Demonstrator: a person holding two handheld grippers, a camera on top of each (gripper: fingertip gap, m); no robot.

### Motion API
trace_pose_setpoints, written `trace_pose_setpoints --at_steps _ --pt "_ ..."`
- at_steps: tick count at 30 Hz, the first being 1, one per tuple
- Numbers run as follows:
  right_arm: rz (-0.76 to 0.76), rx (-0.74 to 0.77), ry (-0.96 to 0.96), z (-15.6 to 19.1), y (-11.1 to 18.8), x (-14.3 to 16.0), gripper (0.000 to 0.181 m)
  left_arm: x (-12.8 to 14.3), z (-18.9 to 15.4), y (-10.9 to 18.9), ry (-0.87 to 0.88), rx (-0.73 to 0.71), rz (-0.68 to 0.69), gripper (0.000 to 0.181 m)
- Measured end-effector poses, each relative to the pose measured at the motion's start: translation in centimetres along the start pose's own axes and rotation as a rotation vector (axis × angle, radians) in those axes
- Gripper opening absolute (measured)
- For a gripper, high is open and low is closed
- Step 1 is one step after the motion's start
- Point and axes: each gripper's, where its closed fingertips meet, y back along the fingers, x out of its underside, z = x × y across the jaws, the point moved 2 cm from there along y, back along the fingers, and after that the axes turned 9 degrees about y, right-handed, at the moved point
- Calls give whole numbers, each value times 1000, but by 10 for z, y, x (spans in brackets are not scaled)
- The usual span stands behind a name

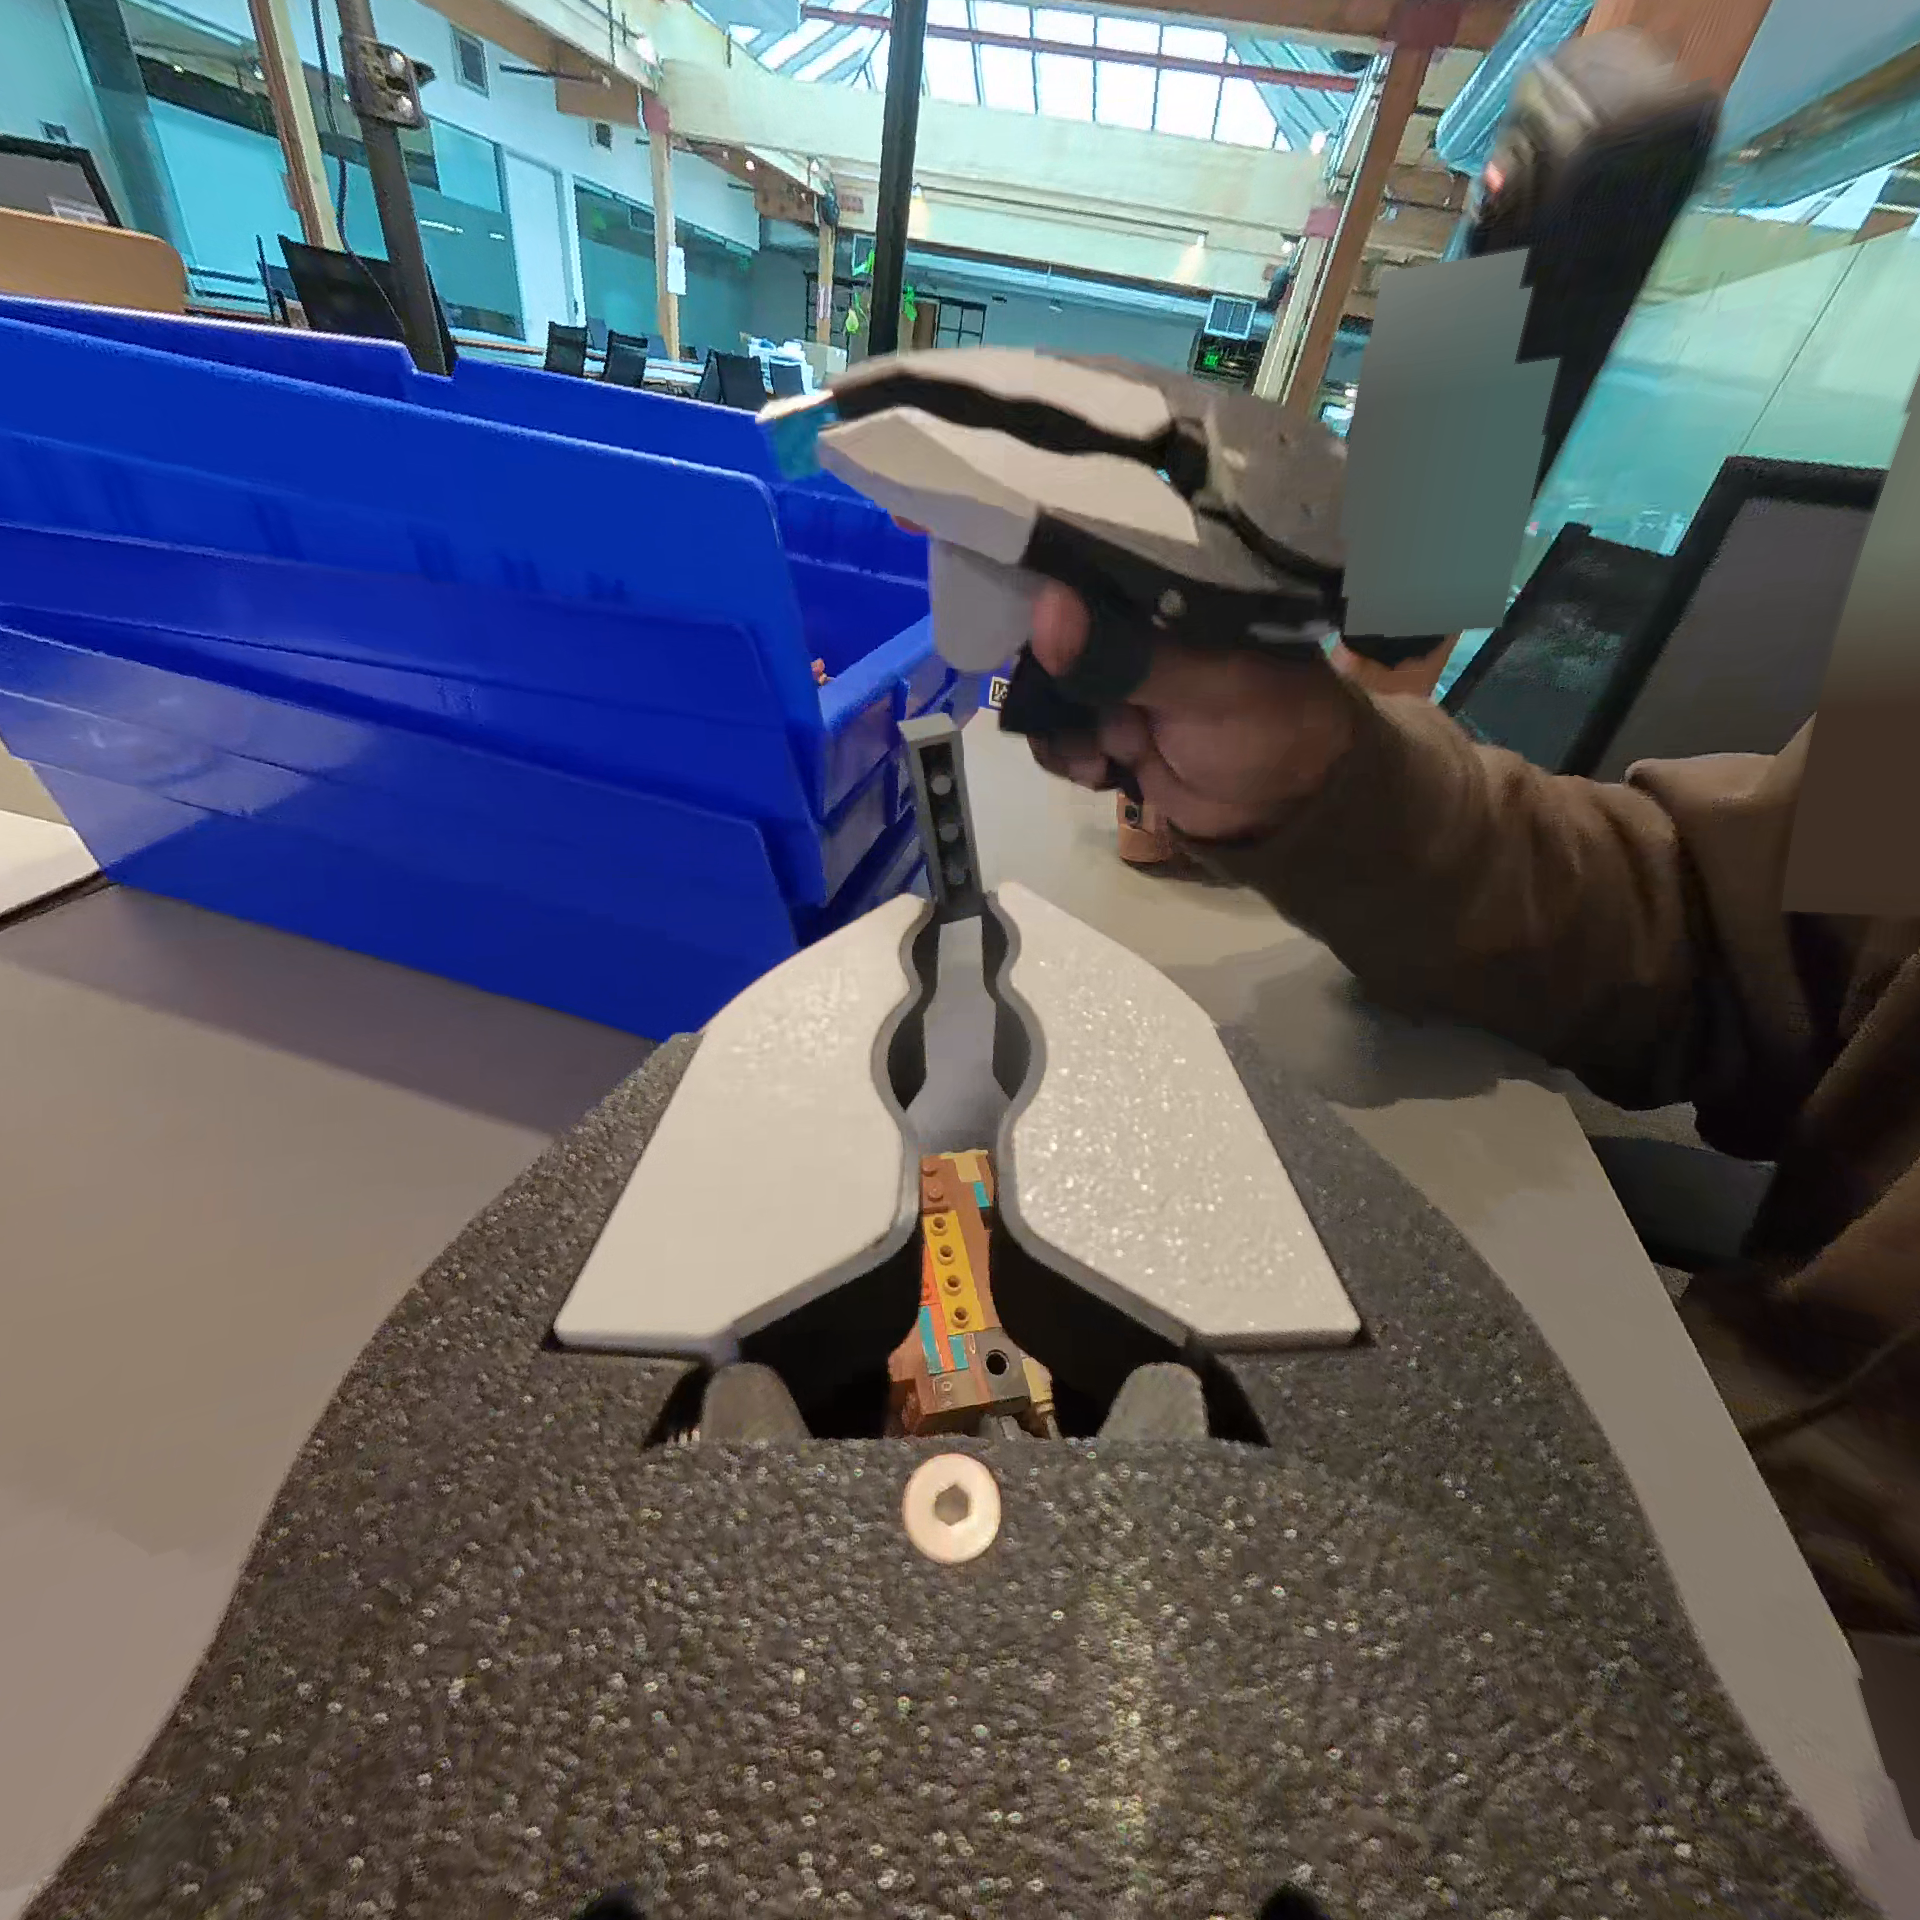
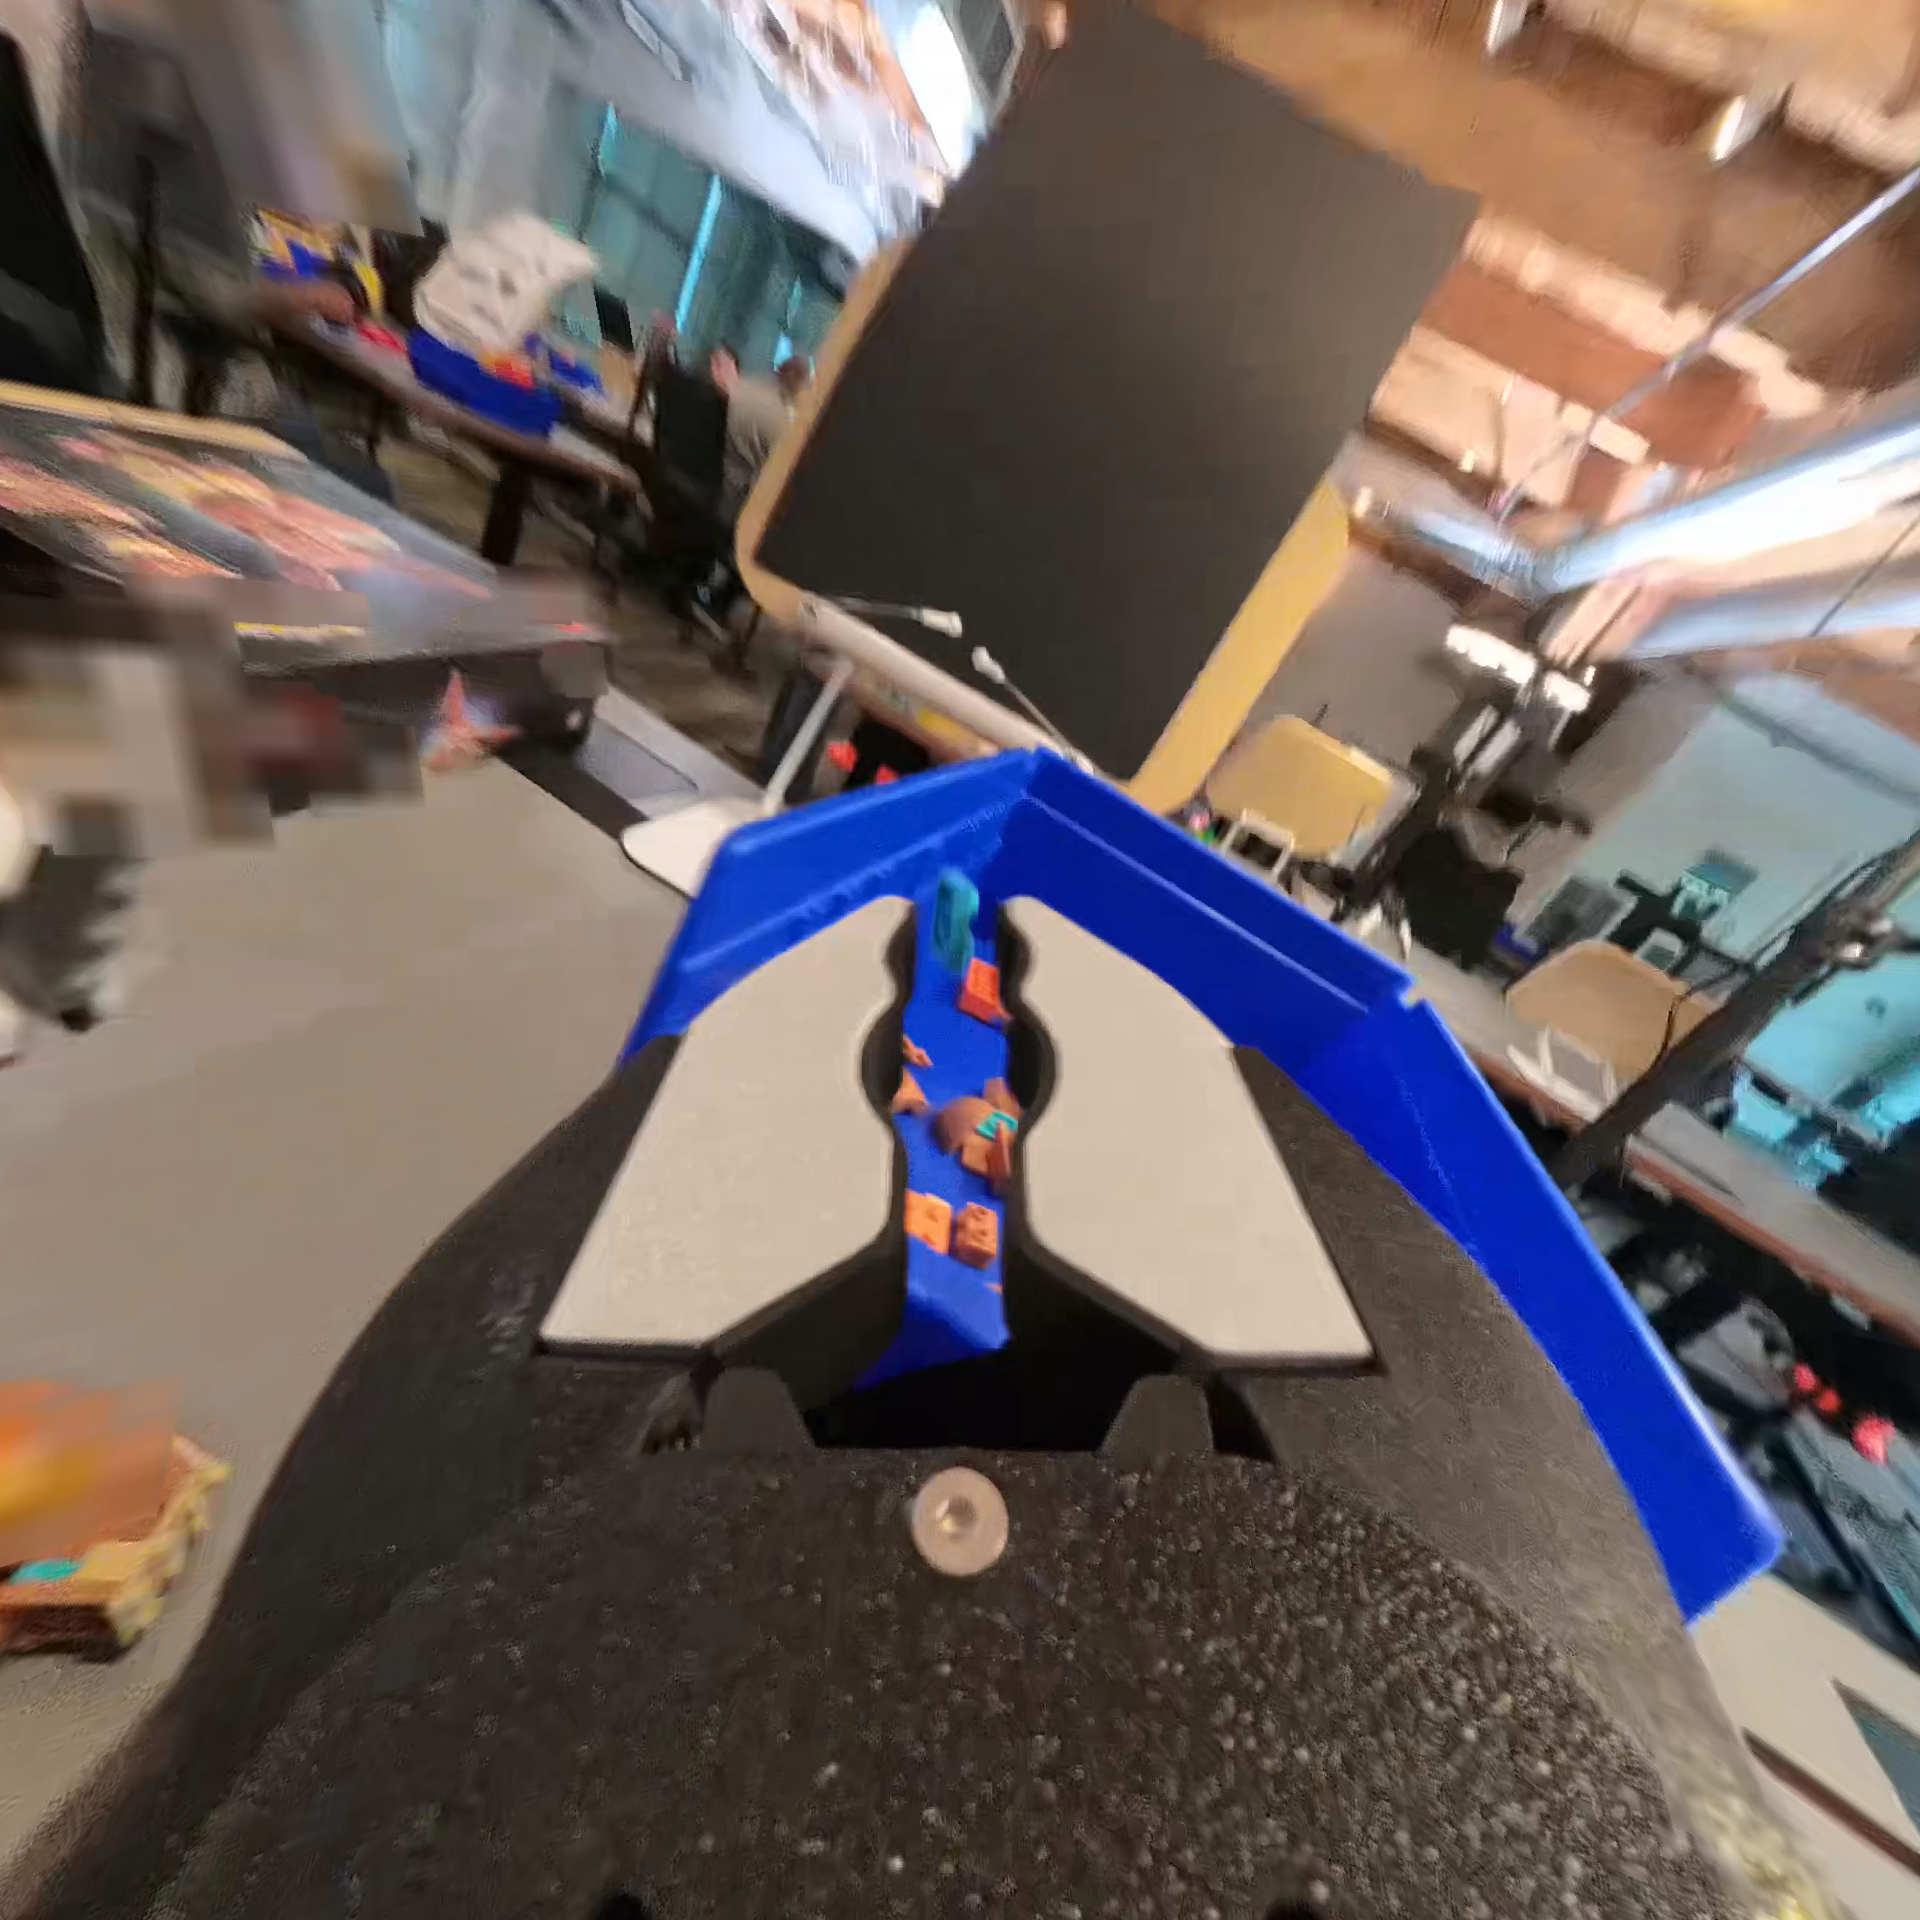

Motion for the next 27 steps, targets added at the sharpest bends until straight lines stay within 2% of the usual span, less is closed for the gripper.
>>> trace_pose_setpoints --at_steps 1,2,5,8,10,12,14,18,22,24,25,26,27 --pt "38 -8 -15 -7 -4 3 26 0 -1 0 5 3 1 8" --pt "43 -18 -32 -11 -3 2 30 -1 -3 0 18 16 0 8" --pt "-41 -70 -35 -1 14 -11 30 -3 -7 1 108 63 1 8" --pt "-176 -259 78 48 38 -33 34 -10 -21 6 294 191 -23 8" --pt "-217 -331 254 81 50 -43 38 -13 -35 12 400 289 -51 8" --pt "-226 -405 392 106 56 -50 47 -10 -50 18 453 359 -47 8" --pt "-262 -459 423 120 60 -62 49 -6 -61 25 467 386 -40 8" --pt "-307 -568 489 144 68 -78 47 3 -69 41 499 392 -27 8" --pt "-268 -630 539 163 67 -81 43 11 -67 52 470 327 16 8" --pt "-236 -608 553 163 61 -81 43 6 -60 53 464 252 -28 12" --pt "-229 -600 566 159 57 -81 38 -1 -58 56 467 233 -87 21" --pt "-211 -573 569 152 49 -81 40 -9 -55 60 476 211 -161 29" --pt "-196 -539 558 140 42 -83 38 -16 -52 66 475 205 -226 24"
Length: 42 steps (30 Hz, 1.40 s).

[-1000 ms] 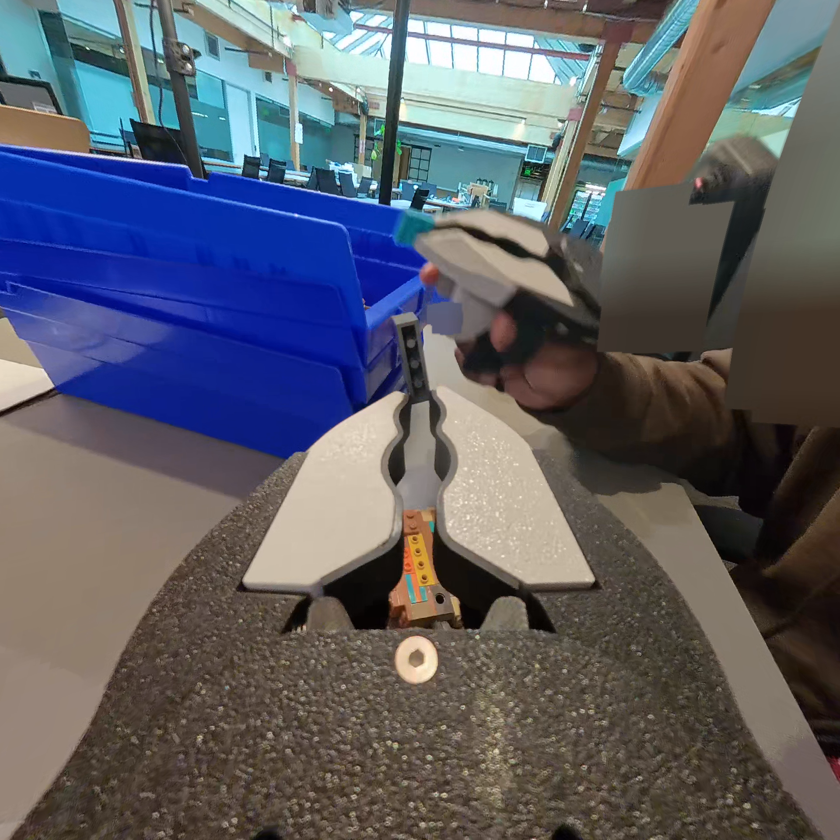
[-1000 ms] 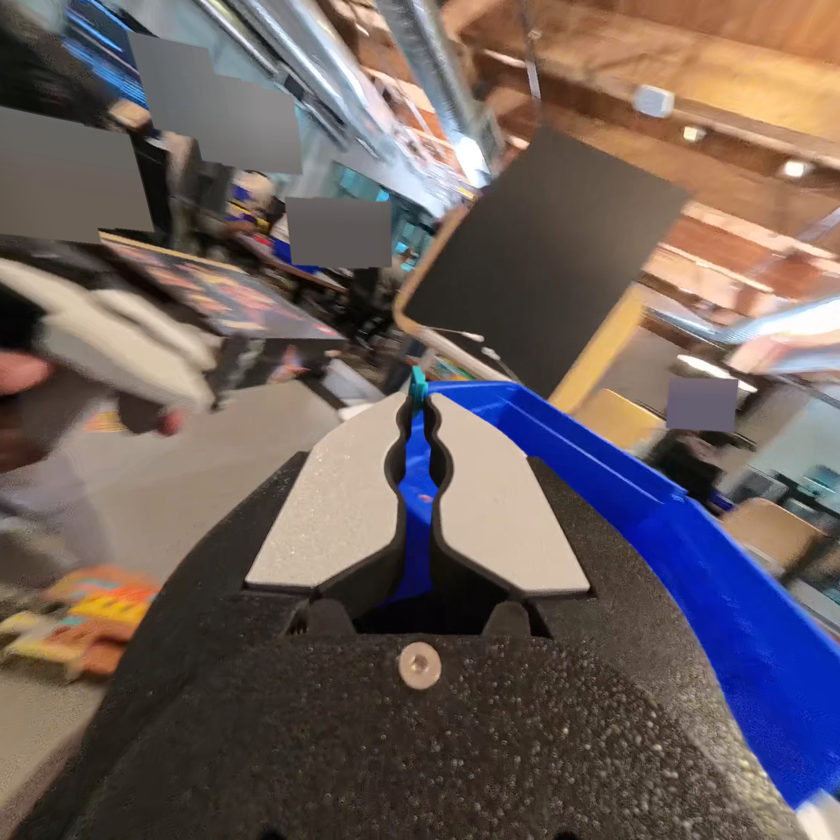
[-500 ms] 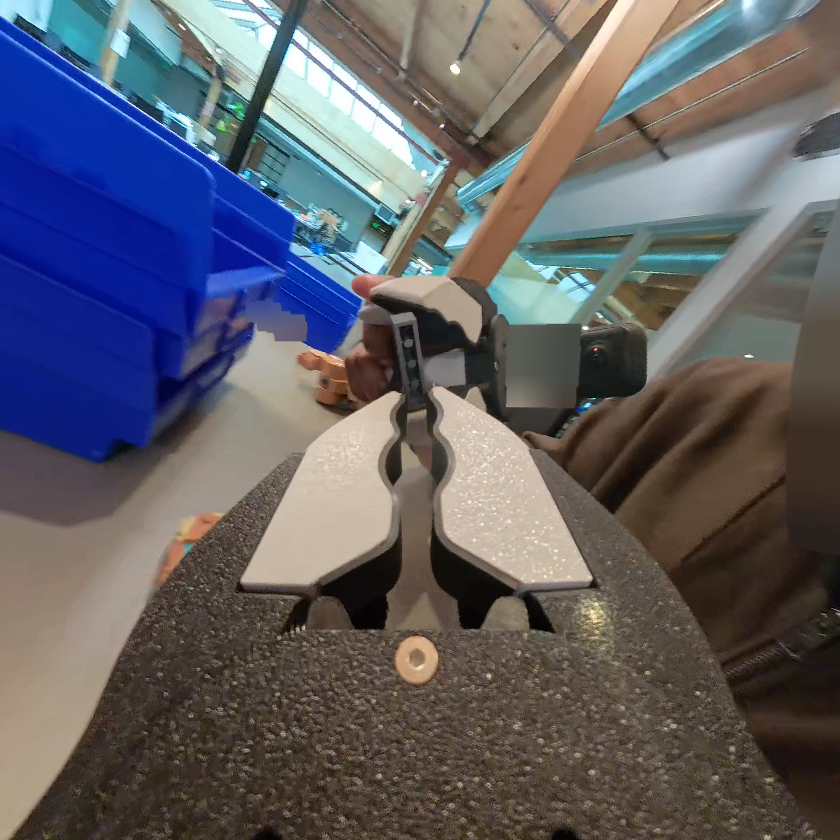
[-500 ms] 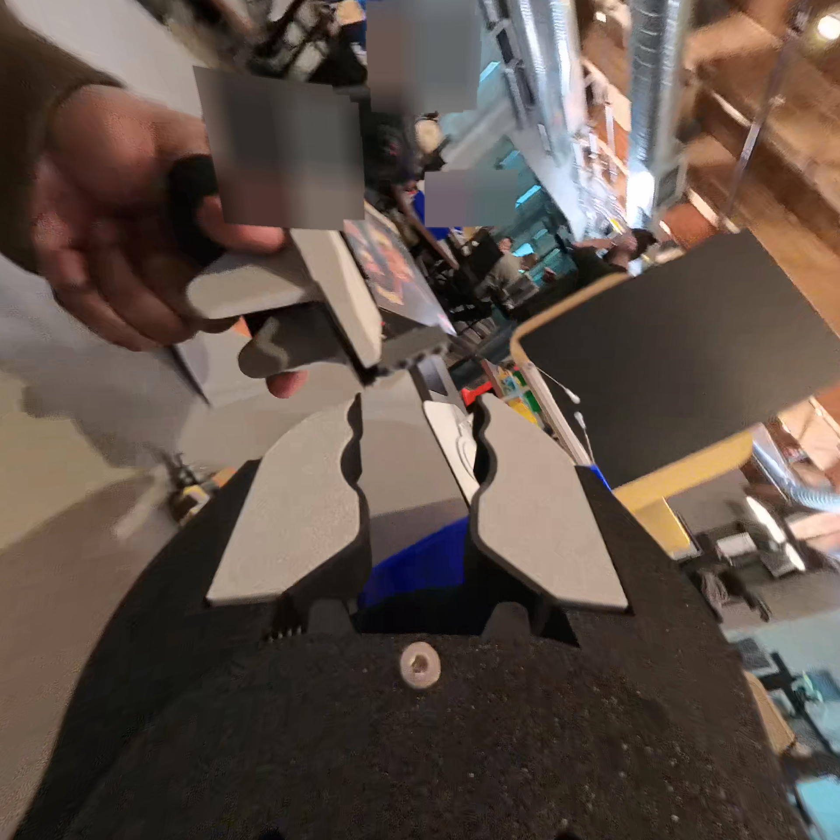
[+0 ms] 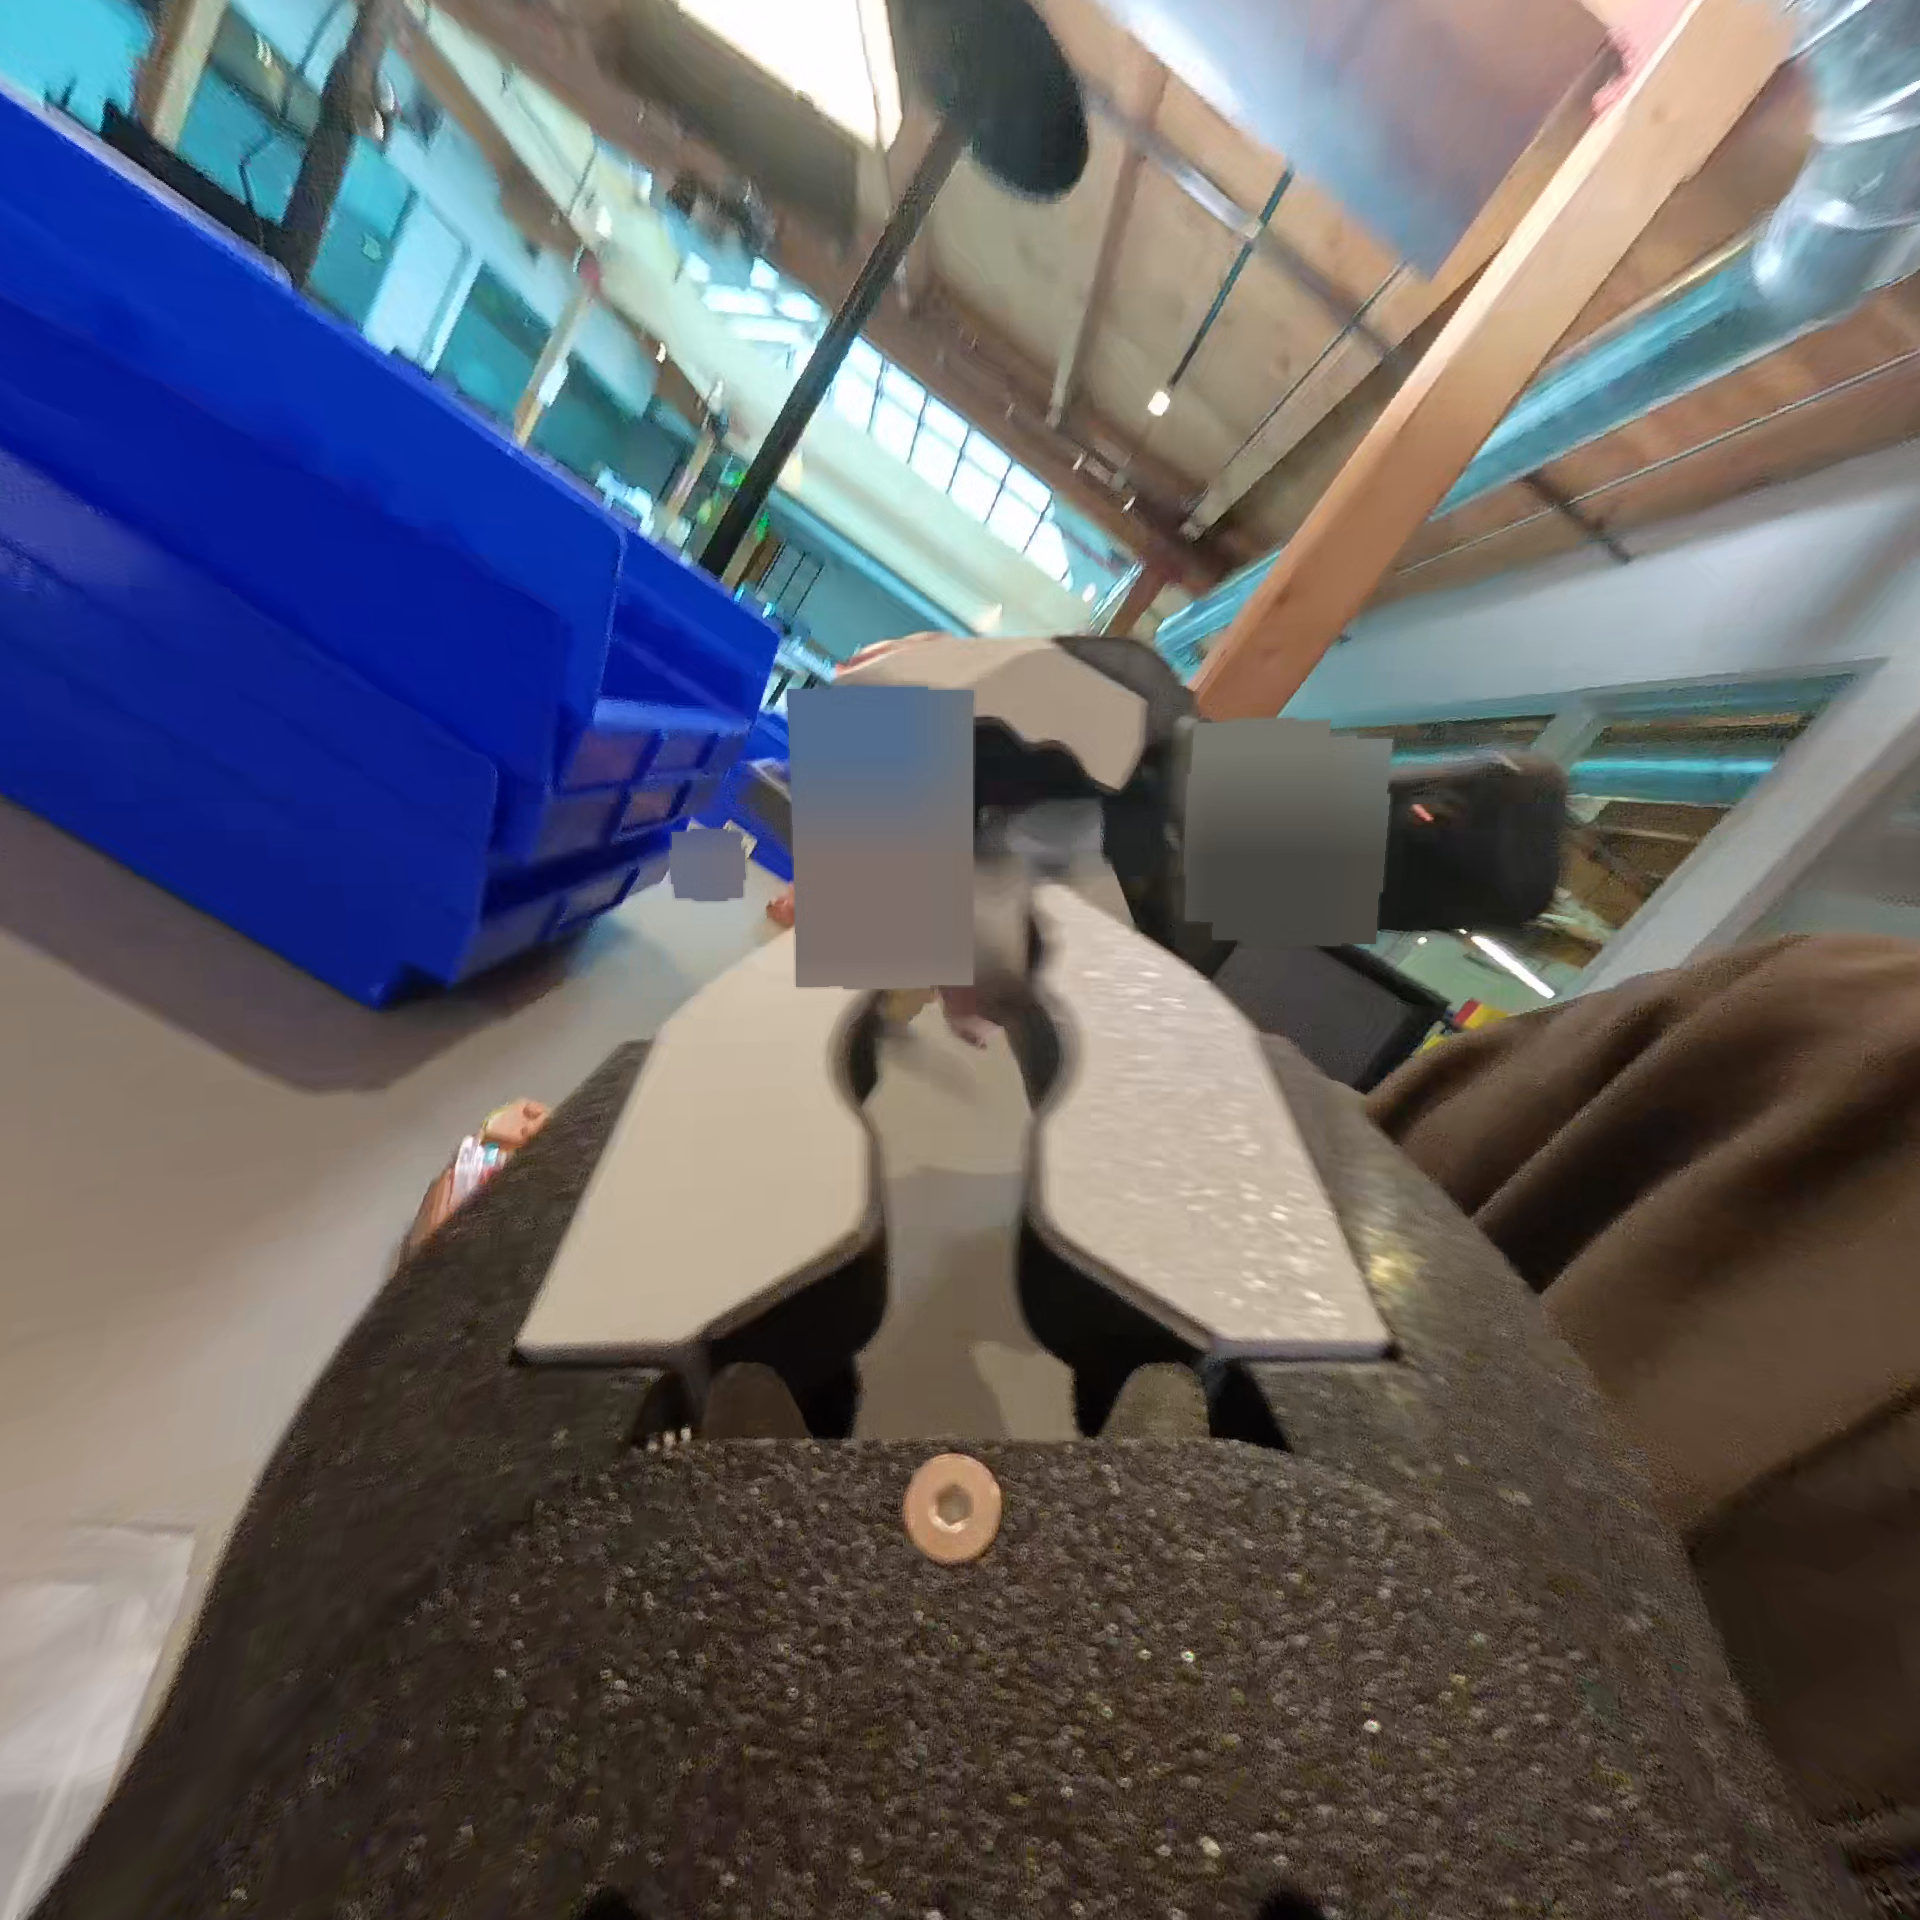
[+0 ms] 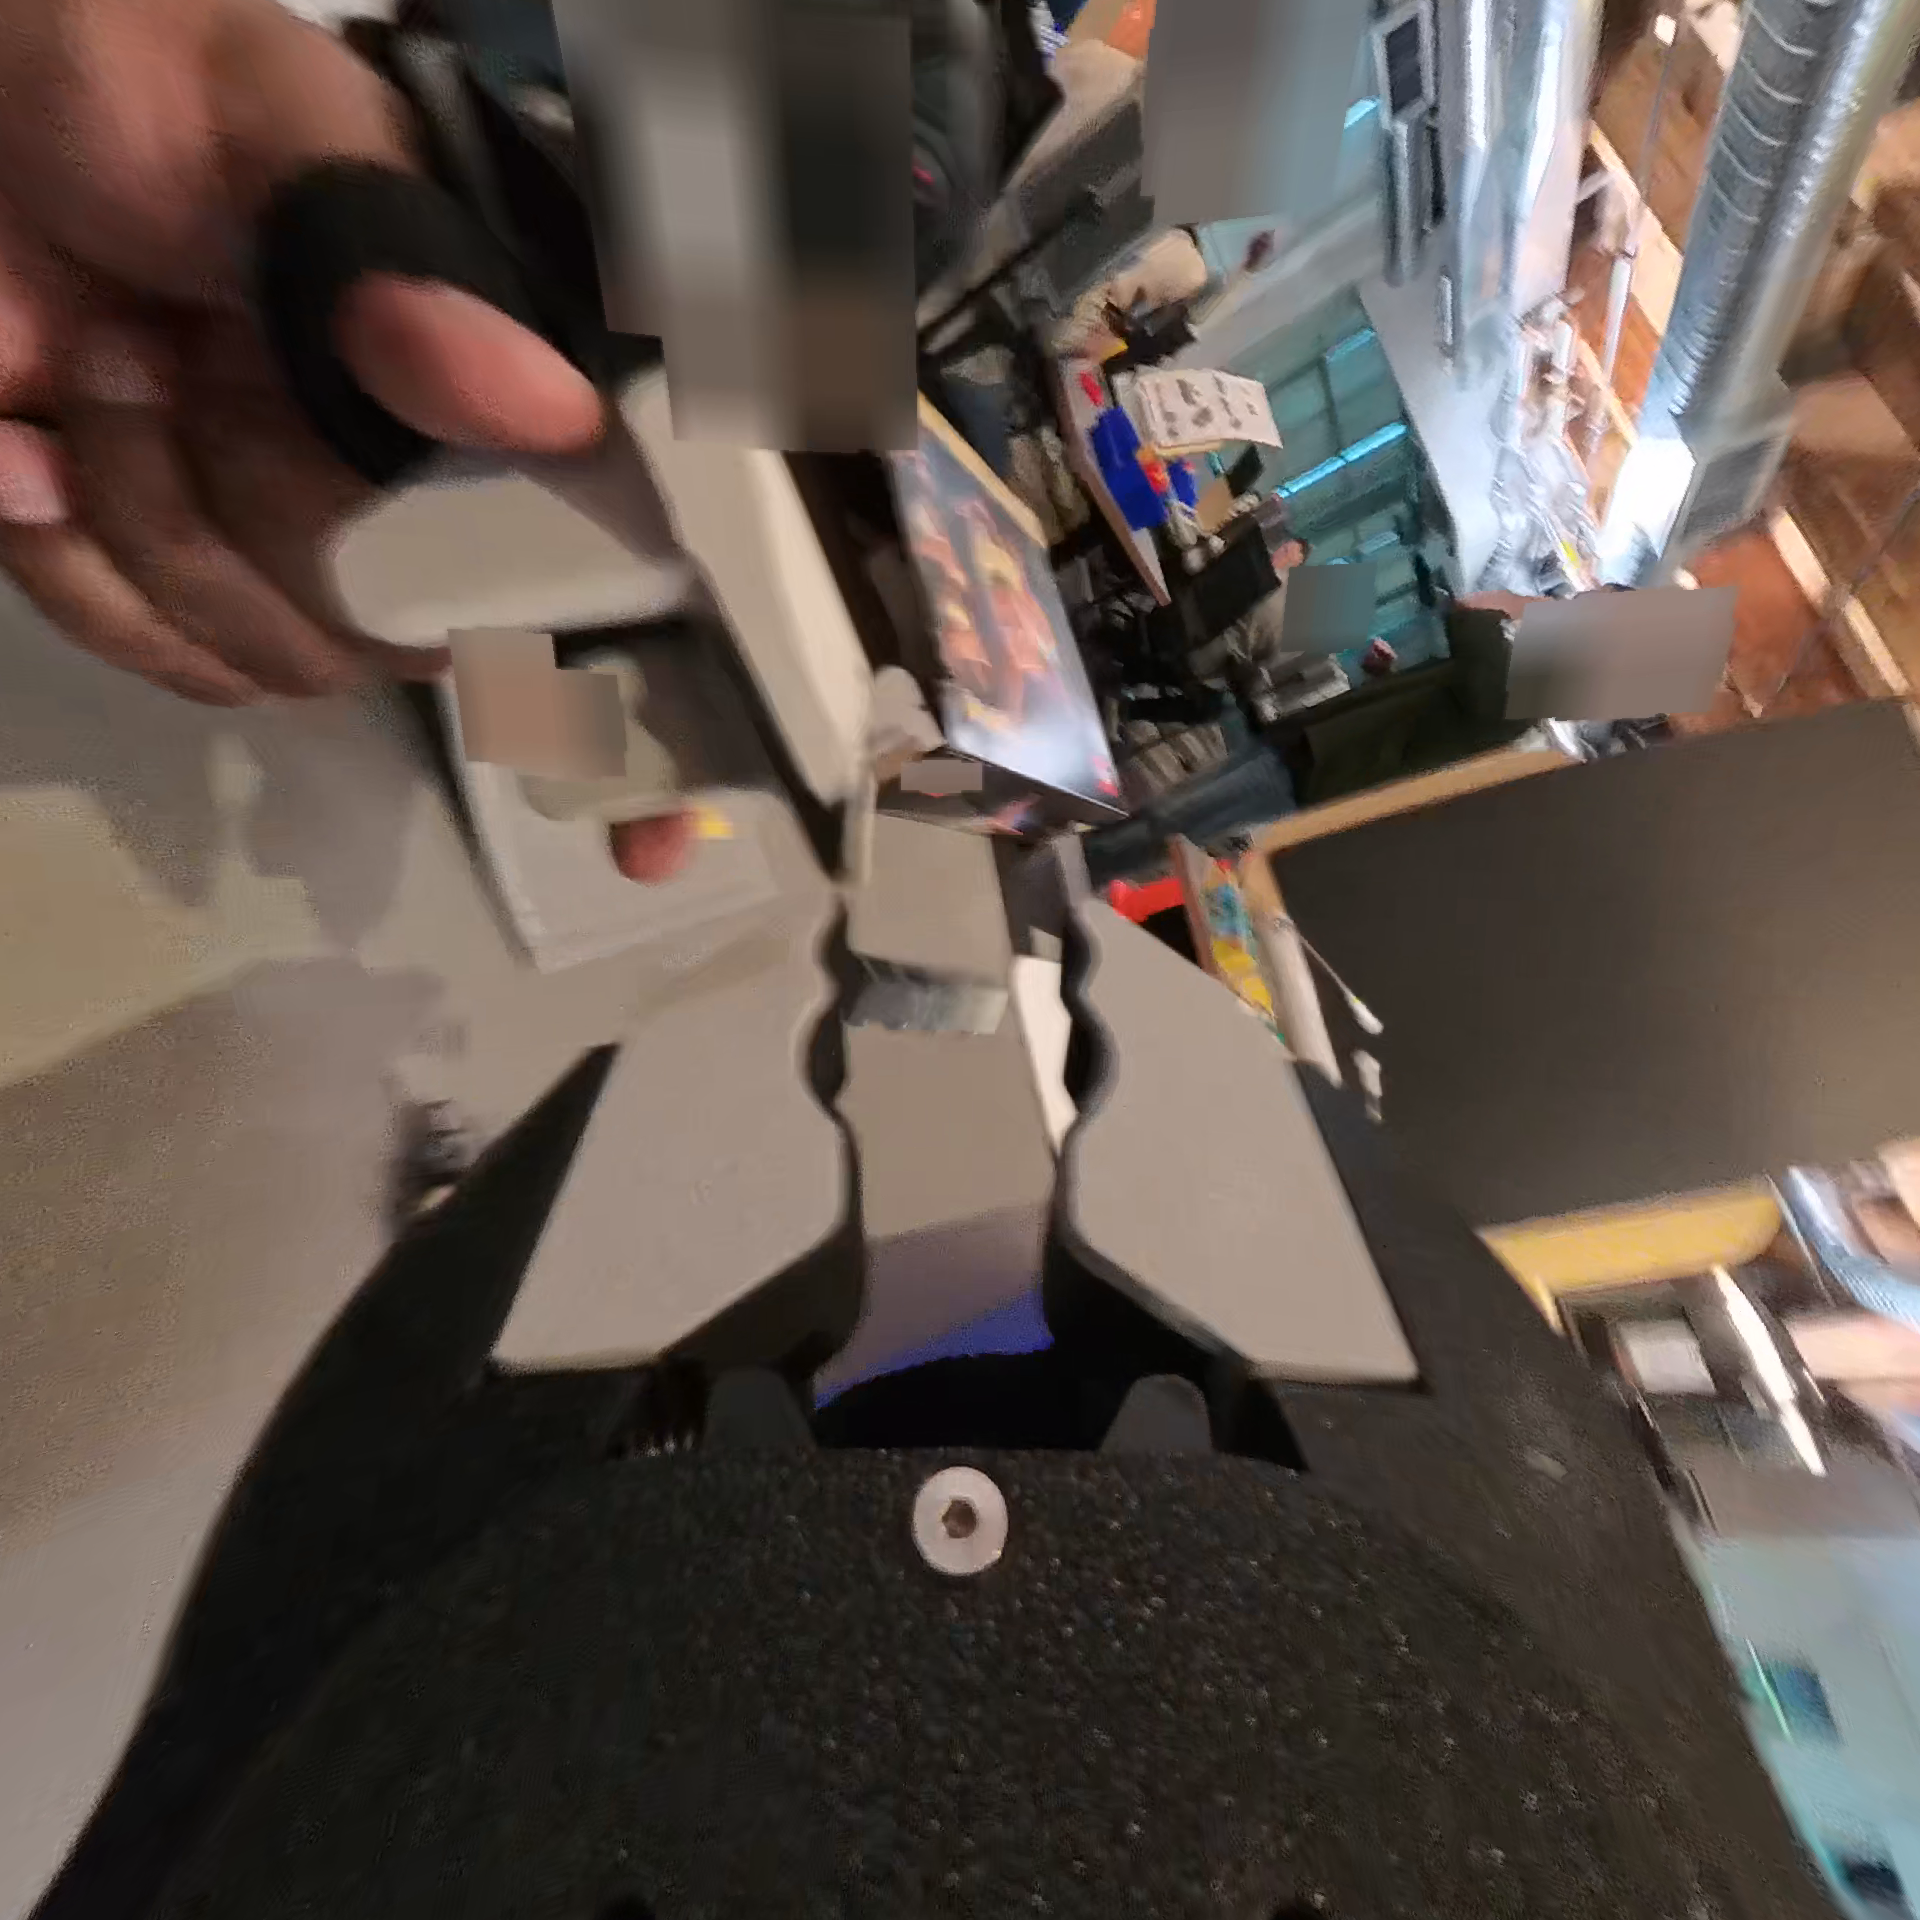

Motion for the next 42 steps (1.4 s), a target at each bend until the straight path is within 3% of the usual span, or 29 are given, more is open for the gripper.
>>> trace_pose_setpoints --at_steps 1,5,7,17,27,31,35,42 --pt "42 120 -25 -25 3 10 0 -3 -5 4 -3 38 -12 9" --pt "17 254 -154 -82 24 28 0 -16 -11 10 32 78 -86 9" --pt "49 292 -160 -94 29 40 0 -15 -10 10 47 78 -83 8" --pt "127 238 -207 -47 16 61 0 -11 10 40 11 -87 -62 10" --pt "76 153 -292 -11 17 73 4 -55 35 40 -219 -362 71 18" --pt "60 103 -367 14 28 83 6 -91 76 25 -389 -555 221 23" --pt "-11 83 -501 38 36 93 7 -132 148 -1 -580 -677 429 30" --pt "-49 42 -606 50 47 93 8 -181 300 -33 -406 -824 664 35"
